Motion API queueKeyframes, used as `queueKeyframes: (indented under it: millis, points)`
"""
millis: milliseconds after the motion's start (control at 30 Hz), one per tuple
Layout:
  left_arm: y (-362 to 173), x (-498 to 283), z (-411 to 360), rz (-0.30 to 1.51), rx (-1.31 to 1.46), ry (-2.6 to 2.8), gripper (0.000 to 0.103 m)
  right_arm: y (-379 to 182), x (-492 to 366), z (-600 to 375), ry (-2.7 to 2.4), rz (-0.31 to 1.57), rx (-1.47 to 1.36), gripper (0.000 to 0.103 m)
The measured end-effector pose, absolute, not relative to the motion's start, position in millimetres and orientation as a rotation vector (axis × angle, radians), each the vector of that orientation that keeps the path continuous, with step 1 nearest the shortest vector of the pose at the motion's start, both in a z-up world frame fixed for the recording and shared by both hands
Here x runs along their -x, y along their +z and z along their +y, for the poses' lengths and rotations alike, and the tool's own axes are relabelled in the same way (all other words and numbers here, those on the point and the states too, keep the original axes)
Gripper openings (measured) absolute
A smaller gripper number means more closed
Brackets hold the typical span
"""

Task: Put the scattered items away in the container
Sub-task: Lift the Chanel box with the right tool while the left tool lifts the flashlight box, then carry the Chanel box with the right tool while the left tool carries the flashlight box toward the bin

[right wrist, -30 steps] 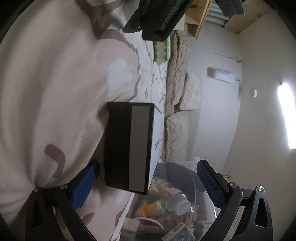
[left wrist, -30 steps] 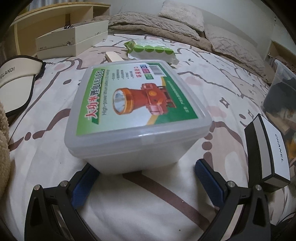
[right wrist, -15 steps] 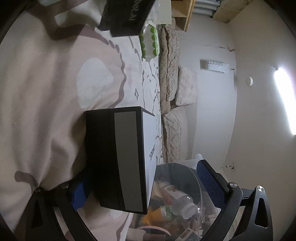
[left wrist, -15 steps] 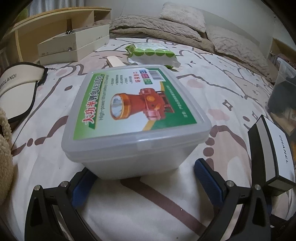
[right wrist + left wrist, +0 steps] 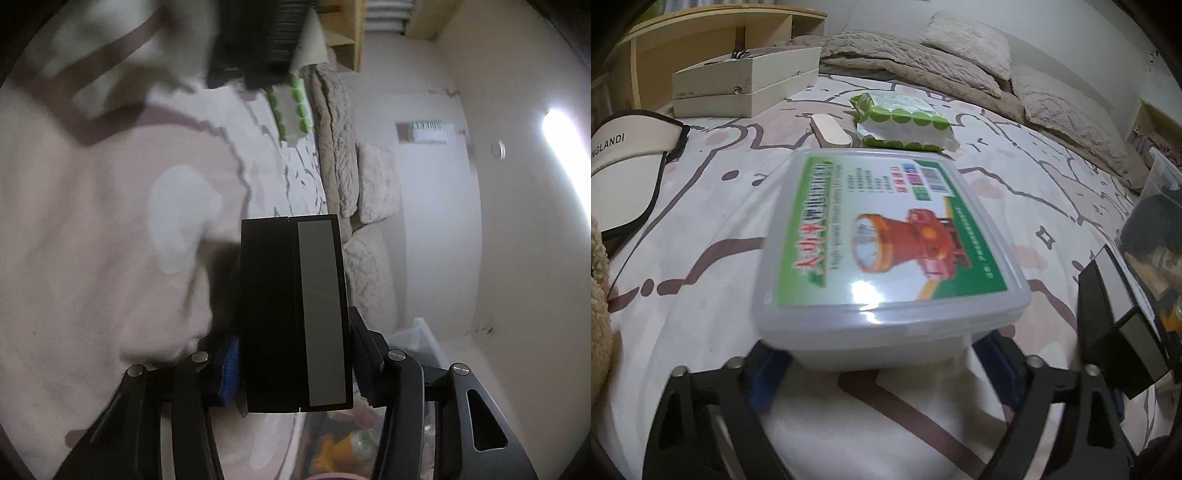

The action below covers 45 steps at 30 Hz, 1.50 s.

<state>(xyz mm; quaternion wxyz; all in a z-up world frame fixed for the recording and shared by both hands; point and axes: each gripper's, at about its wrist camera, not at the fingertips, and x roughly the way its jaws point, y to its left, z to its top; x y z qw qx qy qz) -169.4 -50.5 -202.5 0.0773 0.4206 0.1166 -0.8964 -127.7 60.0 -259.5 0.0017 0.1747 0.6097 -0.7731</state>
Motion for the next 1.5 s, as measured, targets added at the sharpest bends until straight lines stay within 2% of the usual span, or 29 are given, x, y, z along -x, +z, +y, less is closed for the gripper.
queueKeyframes:
  millis: [333, 633, 833, 1067, 1500]
  points:
    - [-192, 168, -49, 0.352, -1.231, -2.738, 0.089, -178, 126, 68, -2.526, 1.296, -0.798, 0.051]
    - [-182, 158, -49, 0.373, -1.206, -2.795, 0.089, -117, 124, 110, -2.390, 0.553, -1.171, 0.051]
    - [-172, 153, -44, 0.371, -1.173, -2.844, 0.089, -129, 120, 117, -2.367, 0.499, -1.259, 0.051]
    - [-169, 145, -38, 0.327, -1.175, -2.882, 0.088, -140, 130, 113, -2.437, 0.482, -1.208, 0.050]
    - [-155, 136, -32, 0.332, -1.155, -2.951, 0.087, -137, 132, 145, -2.522, 0.182, -1.157, 0.050]
